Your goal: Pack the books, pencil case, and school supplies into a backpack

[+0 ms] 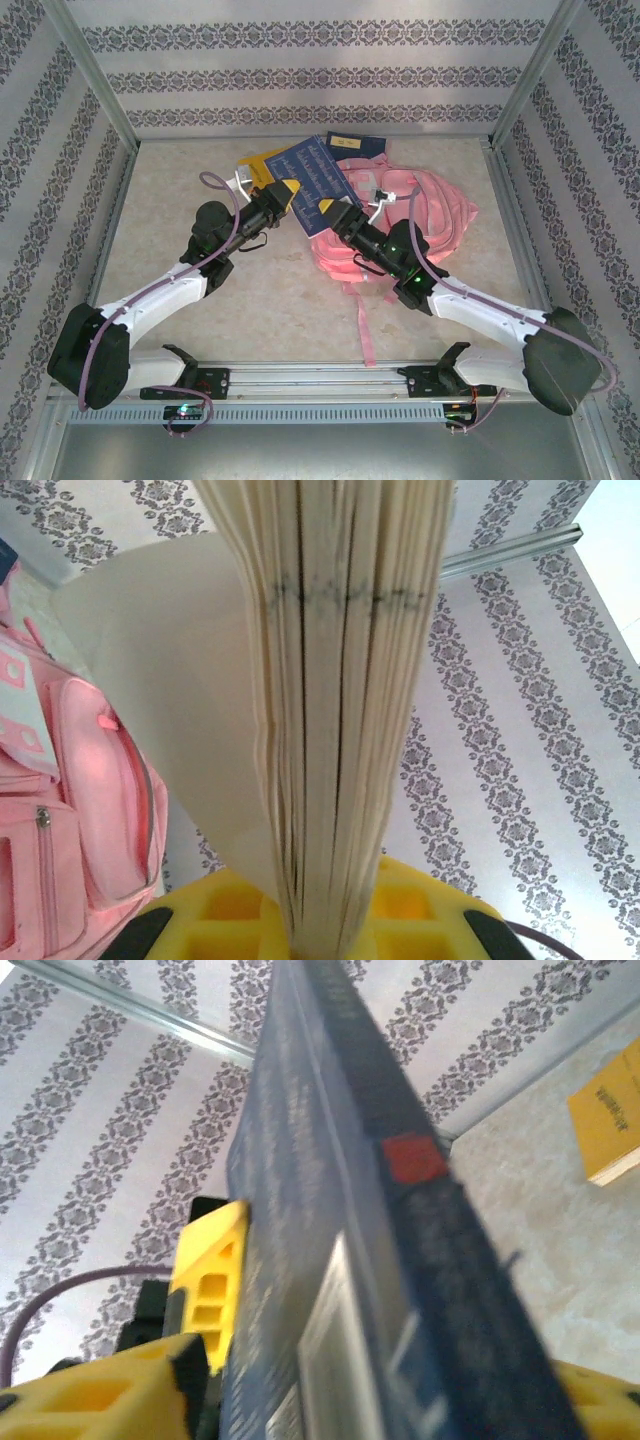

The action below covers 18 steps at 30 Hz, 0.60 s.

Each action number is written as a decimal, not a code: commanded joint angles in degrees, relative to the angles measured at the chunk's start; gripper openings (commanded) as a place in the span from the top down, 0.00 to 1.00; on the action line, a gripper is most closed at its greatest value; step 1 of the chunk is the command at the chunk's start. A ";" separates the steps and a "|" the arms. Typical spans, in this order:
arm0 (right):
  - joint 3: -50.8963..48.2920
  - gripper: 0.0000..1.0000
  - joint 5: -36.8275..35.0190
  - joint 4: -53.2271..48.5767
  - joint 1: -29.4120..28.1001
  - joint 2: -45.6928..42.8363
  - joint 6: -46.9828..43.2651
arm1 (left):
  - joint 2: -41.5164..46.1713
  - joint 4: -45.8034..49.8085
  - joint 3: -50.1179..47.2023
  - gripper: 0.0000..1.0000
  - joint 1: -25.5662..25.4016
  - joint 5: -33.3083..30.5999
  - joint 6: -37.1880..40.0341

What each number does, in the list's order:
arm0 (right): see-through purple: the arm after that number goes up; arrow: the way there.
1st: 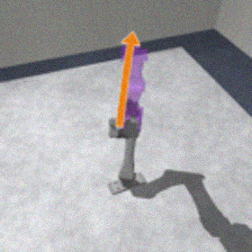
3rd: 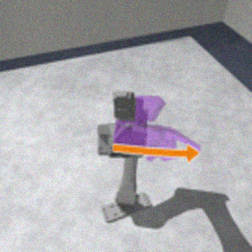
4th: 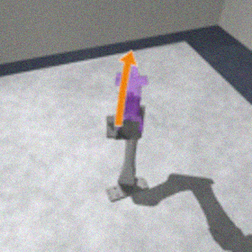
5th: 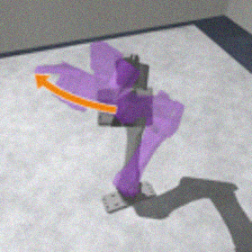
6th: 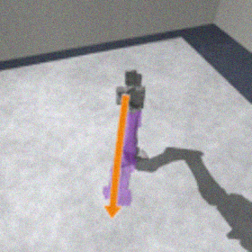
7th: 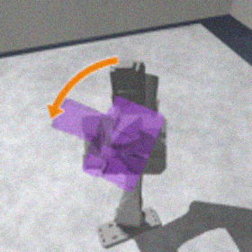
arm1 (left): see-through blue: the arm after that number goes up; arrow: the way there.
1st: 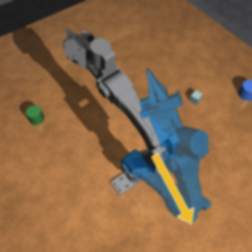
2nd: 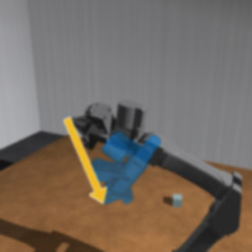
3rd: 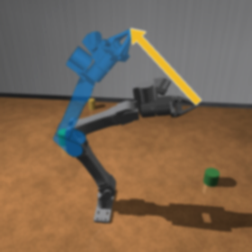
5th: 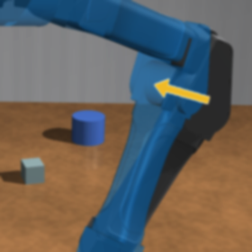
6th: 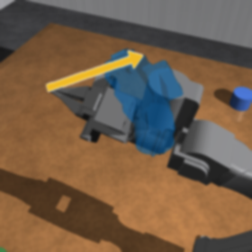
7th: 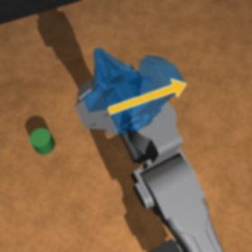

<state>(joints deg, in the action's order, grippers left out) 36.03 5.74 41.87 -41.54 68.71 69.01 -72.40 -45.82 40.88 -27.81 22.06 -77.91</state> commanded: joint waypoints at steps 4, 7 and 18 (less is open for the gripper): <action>2.73 0.72 -5.52 6.93 -0.26 1.36 -0.31 | -2.16 -7.49 2.08 1.00 -1.34 -0.66 -2.77; 1.93 0.96 -4.05 4.43 2.14 -0.46 -0.94 | -2.11 -2.40 2.75 0.89 -1.28 0.71 -1.11; 5.97 1.00 -0.96 -57.95 23.93 -27.36 -17.42 | -9.30 48.75 21.07 0.61 -2.94 2.07 24.98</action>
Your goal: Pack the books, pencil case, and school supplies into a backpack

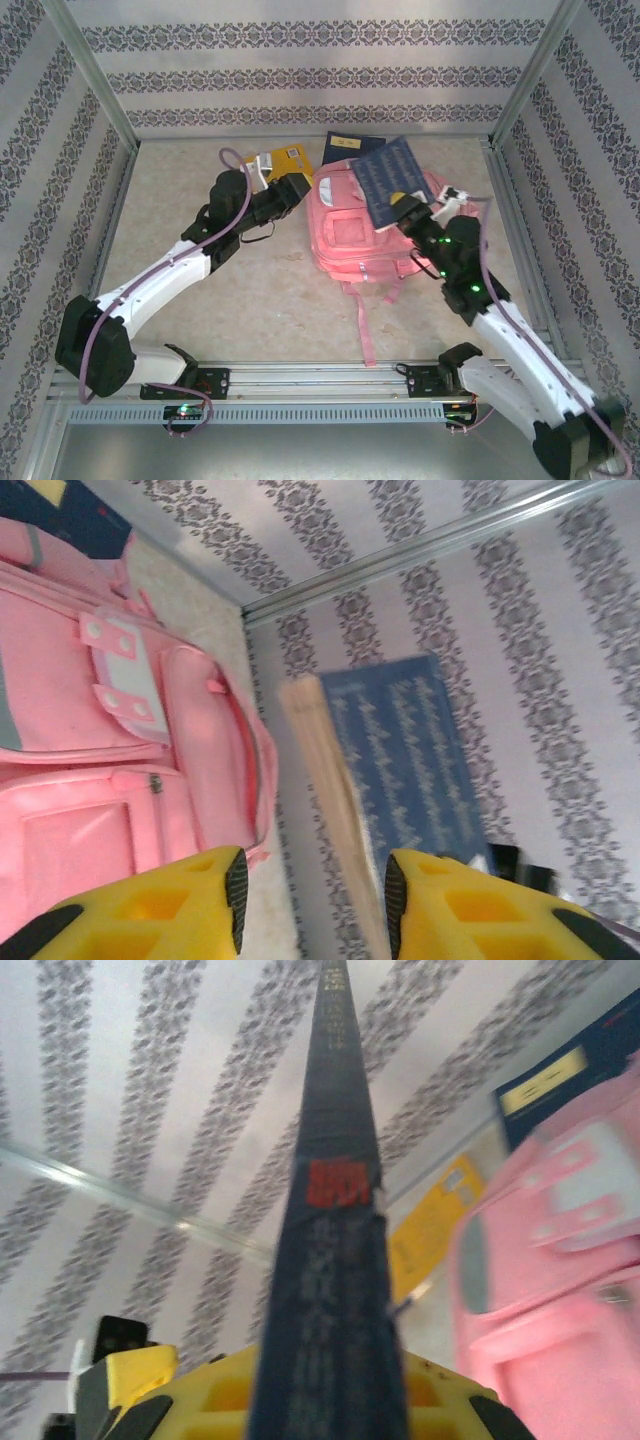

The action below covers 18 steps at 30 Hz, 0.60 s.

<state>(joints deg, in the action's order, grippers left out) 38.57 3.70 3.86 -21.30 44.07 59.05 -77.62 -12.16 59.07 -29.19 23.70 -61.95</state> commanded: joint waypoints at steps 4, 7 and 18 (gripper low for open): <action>6.59 1.00 8.93 -35.00 13.25 -2.49 -6.67 | -13.90 22.21 12.68 0.64 -4.96 -1.94 13.55; 8.06 1.00 8.54 -42.07 15.94 -2.23 -9.14 | -21.33 24.25 20.12 0.65 -7.45 -3.80 14.93; 11.59 1.00 5.37 -46.75 14.98 -0.82 -15.25 | -44.03 29.42 41.28 0.70 -9.31 -6.04 12.21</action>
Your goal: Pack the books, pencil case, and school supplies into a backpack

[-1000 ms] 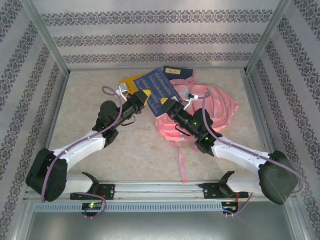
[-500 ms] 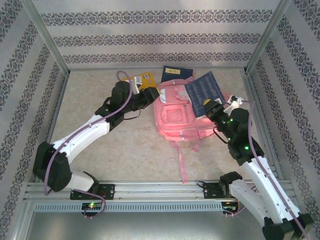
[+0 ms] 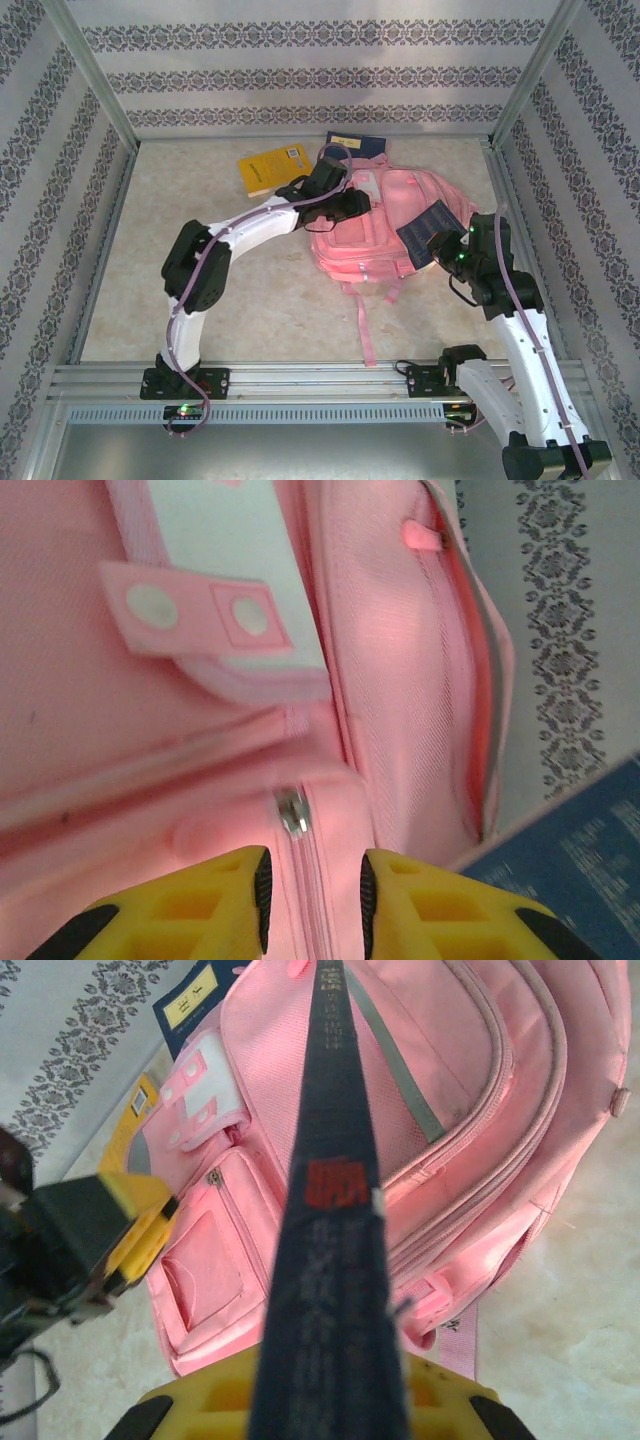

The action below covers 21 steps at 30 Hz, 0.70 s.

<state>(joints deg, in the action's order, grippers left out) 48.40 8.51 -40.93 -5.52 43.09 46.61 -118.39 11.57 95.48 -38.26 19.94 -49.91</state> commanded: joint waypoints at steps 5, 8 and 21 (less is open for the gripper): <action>4.43 1.00 -2.08 -4.15 -1.26 0.98 -5.98 | -4.39 14.16 5.58 0.73 -0.07 -6.75 1.17; 7.24 1.00 -5.51 -6.26 -1.74 2.30 -8.57 | -0.85 14.72 -1.82 0.74 0.78 -7.64 1.73; 12.19 1.00 -7.04 -7.19 -2.36 7.71 -9.96 | 19.48 23.82 -27.34 0.74 10.00 -10.95 12.64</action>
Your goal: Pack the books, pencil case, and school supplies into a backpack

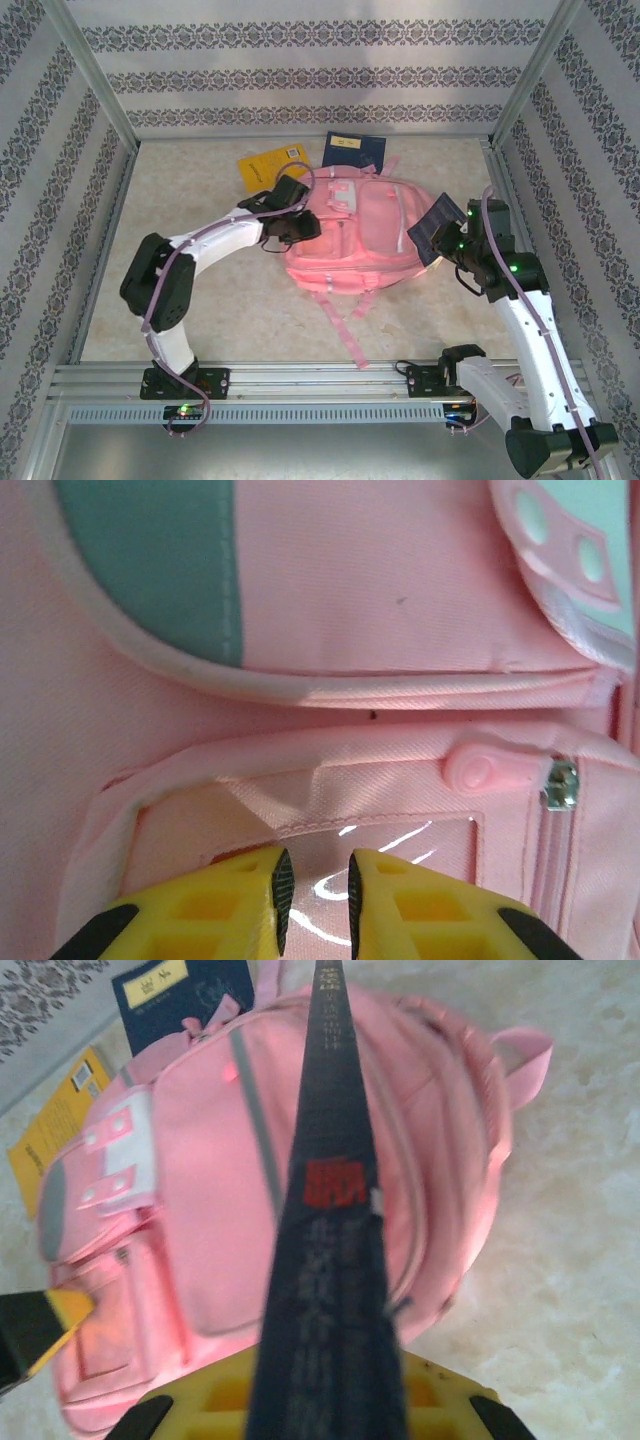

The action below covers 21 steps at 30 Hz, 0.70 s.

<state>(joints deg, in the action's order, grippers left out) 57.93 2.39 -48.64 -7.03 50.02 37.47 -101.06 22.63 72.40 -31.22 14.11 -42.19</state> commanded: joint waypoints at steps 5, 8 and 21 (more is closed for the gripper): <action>4.85 1.00 0.27 -0.34 -2.30 4.20 -1.63 | 10.98 18.67 -10.35 0.74 9.34 -10.75 6.83; 5.97 1.00 2.80 -0.61 -3.78 7.10 -2.56 | 16.47 20.29 -13.82 0.74 15.05 -13.48 6.35; 3.13 1.00 6.73 -2.62 -7.98 12.27 -4.36 | 10.30 22.70 6.92 0.50 -3.20 -9.78 17.40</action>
<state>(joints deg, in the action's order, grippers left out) 62.41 8.21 -50.63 -14.79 63.22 34.17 -87.77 42.76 74.08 -29.76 2.76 -30.02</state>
